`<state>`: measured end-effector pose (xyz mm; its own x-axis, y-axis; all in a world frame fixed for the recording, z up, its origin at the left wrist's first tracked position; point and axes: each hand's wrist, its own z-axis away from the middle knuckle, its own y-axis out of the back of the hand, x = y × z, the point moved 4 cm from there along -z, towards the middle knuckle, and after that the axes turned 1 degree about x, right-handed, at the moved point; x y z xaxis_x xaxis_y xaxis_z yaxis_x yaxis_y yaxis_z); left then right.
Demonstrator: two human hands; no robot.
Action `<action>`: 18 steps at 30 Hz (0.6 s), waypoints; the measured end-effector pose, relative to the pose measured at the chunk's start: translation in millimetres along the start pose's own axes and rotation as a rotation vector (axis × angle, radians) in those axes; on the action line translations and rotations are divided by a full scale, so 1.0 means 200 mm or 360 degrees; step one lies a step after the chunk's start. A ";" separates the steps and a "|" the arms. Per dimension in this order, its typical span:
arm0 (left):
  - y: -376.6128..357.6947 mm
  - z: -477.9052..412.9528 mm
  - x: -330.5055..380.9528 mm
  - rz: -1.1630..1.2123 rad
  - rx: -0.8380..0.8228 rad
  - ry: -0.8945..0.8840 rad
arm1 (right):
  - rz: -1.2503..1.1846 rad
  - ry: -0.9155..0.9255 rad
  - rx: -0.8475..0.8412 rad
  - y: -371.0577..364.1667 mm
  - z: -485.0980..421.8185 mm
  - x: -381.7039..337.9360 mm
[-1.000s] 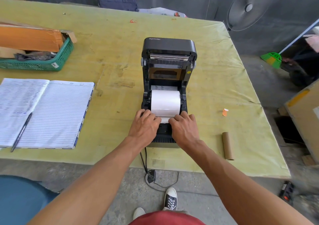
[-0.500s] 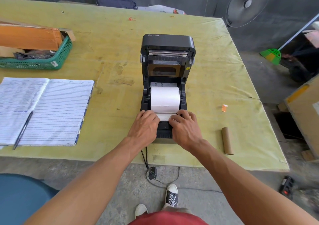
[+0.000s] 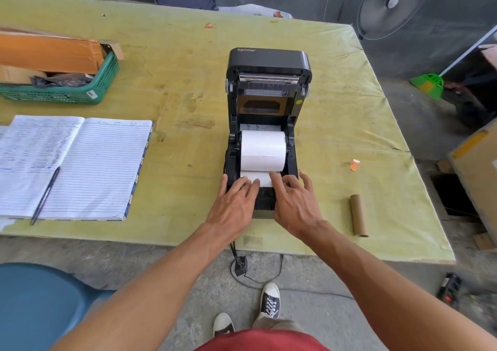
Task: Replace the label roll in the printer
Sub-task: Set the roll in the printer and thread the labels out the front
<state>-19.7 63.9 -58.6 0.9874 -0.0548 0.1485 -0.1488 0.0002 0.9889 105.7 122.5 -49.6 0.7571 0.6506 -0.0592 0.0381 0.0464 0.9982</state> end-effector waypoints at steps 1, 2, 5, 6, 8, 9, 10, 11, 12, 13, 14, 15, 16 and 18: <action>0.02 -0.01 0.00 -0.0024 -0.0003 0.0004 | -0.0016 0.0004 0.0019 0.00 0.01 0.00; 0.03 -0.03 -0.01 -0.0050 0.0005 0.0009 | -0.0023 0.0003 0.0026 -0.01 0.00 0.01; 0.08 -0.11 -0.04 -0.0066 0.0001 0.0033 | -0.0032 0.0009 0.0007 0.01 -0.02 0.02; 0.07 -0.13 -0.04 -0.0066 -0.0019 0.0034 | -0.0031 0.0011 0.0010 0.02 -0.03 0.02; 0.06 -0.13 -0.03 -0.0066 -0.0085 0.0042 | -0.0043 0.0006 -0.0008 0.02 -0.04 0.02; 0.05 -0.12 -0.03 -0.0068 -0.0097 0.0050 | -0.0061 0.0002 -0.0012 0.03 -0.05 0.03; 0.05 -0.12 -0.03 -0.0074 -0.0096 0.0048 | -0.0076 0.0003 -0.0016 0.04 -0.07 0.04; 0.05 -0.12 -0.03 -0.0080 -0.0098 0.0042 | -0.0076 0.0020 -0.0032 0.05 -0.09 0.05; 0.06 -0.13 -0.03 -0.0081 -0.0108 0.0036 | -0.0065 0.0051 -0.0063 0.06 -0.12 0.05; 0.07 -0.14 -0.04 -0.0077 -0.0107 0.0032 | -0.0053 0.0080 -0.0099 0.07 -0.15 0.05; 0.08 -0.15 -0.05 -0.0068 -0.0095 0.0035 | -0.0050 0.0099 -0.0129 0.08 -0.17 0.06; 0.08 -0.16 -0.05 -0.0061 -0.0081 0.0045 | -0.0054 0.0107 -0.0152 0.09 -0.18 0.06; 0.08 -0.17 -0.05 -0.0064 -0.0067 0.0056 | -0.0059 0.0111 -0.0160 0.09 -0.19 0.06; 0.07 -0.18 -0.06 -0.0113 -0.0032 0.0062 | -0.0043 0.0116 -0.0140 0.09 -0.20 0.05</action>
<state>-30.8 100.4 -46.1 0.9968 -0.0164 0.0780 -0.0777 0.0178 0.9968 88.7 160.1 -33.5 0.7070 0.7015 -0.0896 -0.0020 0.1287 0.9917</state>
